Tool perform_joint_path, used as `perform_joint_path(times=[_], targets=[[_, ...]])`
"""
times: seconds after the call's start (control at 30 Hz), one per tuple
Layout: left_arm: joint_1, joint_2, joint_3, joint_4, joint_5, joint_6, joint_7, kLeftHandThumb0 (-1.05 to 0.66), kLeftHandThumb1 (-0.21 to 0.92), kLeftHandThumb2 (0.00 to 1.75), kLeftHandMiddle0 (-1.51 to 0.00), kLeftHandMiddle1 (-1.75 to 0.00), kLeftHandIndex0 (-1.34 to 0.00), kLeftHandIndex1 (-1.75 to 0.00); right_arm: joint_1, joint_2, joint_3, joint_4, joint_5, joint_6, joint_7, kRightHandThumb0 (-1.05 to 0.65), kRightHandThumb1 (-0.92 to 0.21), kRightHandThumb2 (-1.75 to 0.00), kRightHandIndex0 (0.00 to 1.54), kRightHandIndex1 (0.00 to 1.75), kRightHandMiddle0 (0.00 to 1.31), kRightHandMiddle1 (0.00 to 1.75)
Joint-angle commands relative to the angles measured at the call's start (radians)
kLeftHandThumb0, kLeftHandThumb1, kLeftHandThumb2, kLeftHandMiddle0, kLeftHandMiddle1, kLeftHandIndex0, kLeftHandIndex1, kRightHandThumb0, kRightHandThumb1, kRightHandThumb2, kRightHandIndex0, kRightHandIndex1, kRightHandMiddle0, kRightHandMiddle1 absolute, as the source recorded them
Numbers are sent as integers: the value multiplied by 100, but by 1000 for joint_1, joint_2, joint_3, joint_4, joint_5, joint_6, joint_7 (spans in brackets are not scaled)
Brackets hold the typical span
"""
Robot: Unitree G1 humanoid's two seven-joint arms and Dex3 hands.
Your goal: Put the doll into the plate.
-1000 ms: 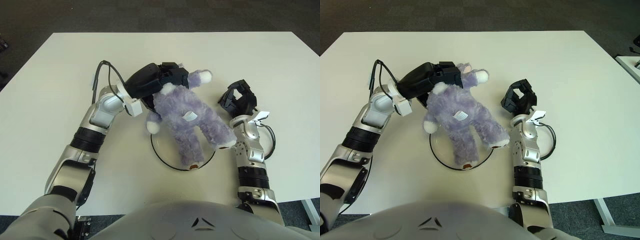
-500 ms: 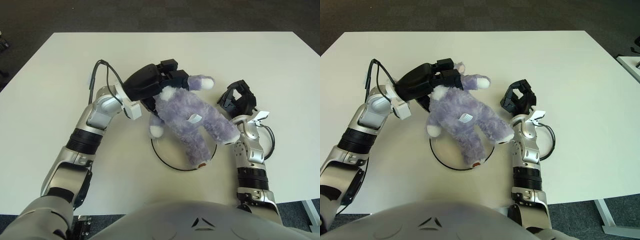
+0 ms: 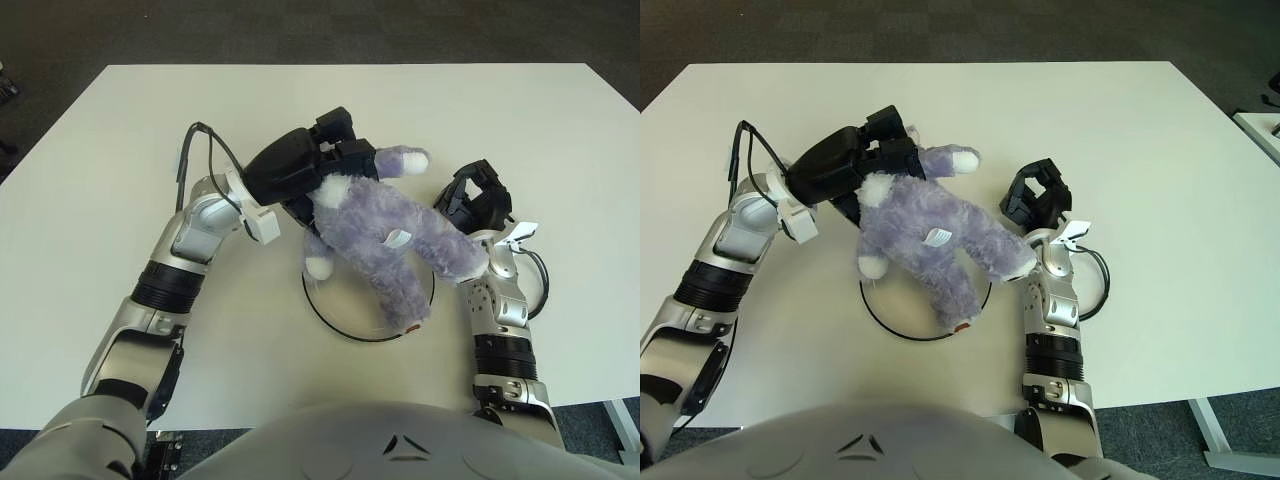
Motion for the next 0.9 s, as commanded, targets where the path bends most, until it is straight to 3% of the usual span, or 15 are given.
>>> perform_joint_path(times=[0.0,0.1,0.13,0.2,0.23,0.33,0.47,0.53,0.67,0.87], targets=[[-1,-3,7,2,-18,-18,22,-38,85,34,0,-172,-53,-141,52,46,-1,59,18,56,-3,-49,-31,-133,99,175,62,175],[-1,-6,4,11,-34,-32,20,-37,87,30,0,-168,-53,-141,52,44,-2,59,20,57,1,-49,-31,-133,99,175,62,175],[-1,-7,3,13,-38,-35,18,-41,81,34,0,-167,-47,-138,52,44,-2,59,20,56,2,-49,-31,-133,99,175,62,175],[-1,-8,2,15,-50,-36,14,-50,56,63,0,-162,-32,-133,53,44,-2,58,19,56,3,-49,-31,-133,98,175,62,175],[0,-9,1,16,-62,-36,10,-53,50,72,0,-159,-26,-130,53,45,-1,56,17,53,2,-49,-31,-133,98,175,62,175],[2,-10,-3,18,-85,-34,2,-57,43,83,0,-151,-15,-126,55,46,1,55,12,49,2,-49,-31,-132,97,175,62,175],[7,-6,-20,10,-153,-6,-33,-62,42,83,0,-141,-7,-124,57,47,3,52,8,45,1,-49,-31,-132,96,175,62,175],[6,-3,-28,10,-184,0,-49,-66,44,81,0,-117,-3,-118,58,49,4,49,7,46,-3,-49,-31,-132,96,175,62,175],[0,-7,-31,16,-205,2,-63,-70,48,77,0,-96,-1,-108,64,53,6,38,6,47,-8,-49,-32,-132,97,175,62,175],[2,-15,-40,11,-247,37,-88,-74,53,71,-1,-82,0,-99,69,54,14,32,-4,35,-12,-47,-35,-127,93,175,58,175]])
